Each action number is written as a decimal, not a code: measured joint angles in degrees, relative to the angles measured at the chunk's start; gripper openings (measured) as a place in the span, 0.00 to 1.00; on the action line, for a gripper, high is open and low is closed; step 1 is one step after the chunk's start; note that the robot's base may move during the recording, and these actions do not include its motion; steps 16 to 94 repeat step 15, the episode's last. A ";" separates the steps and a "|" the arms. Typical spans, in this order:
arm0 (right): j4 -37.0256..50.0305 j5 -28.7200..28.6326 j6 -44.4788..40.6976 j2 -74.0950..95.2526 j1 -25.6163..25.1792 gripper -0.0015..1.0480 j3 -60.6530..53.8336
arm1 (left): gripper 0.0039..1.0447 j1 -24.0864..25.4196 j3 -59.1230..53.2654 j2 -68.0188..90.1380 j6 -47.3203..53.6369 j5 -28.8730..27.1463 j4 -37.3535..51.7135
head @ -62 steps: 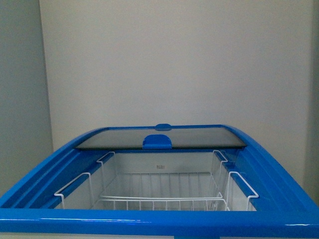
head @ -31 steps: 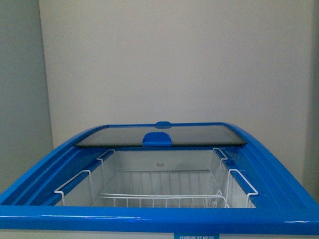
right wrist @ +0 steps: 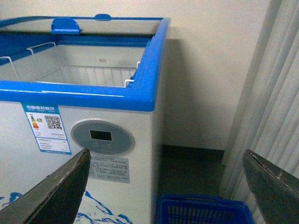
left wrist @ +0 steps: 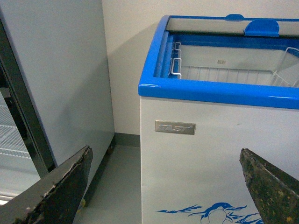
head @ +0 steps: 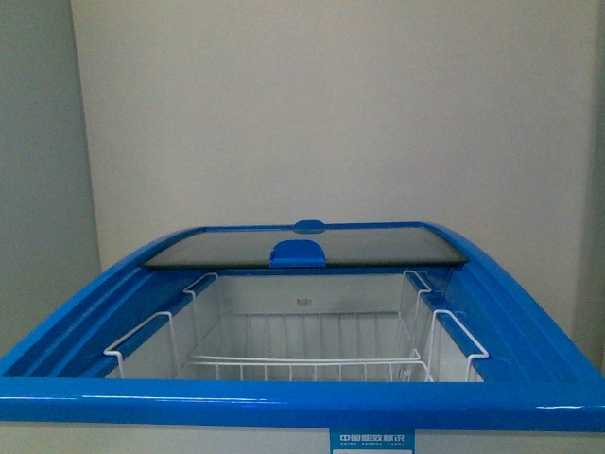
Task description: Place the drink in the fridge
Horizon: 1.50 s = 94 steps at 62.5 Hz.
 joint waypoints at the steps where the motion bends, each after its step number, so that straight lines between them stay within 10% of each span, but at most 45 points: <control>1: 0.00 0.00 0.00 0.00 0.00 0.93 0.00 | 0.92 0.00 0.00 0.00 0.00 0.00 0.00; 94: 0.00 0.00 0.00 0.00 0.00 0.93 0.00 | 0.92 0.00 0.00 0.00 0.00 0.00 0.00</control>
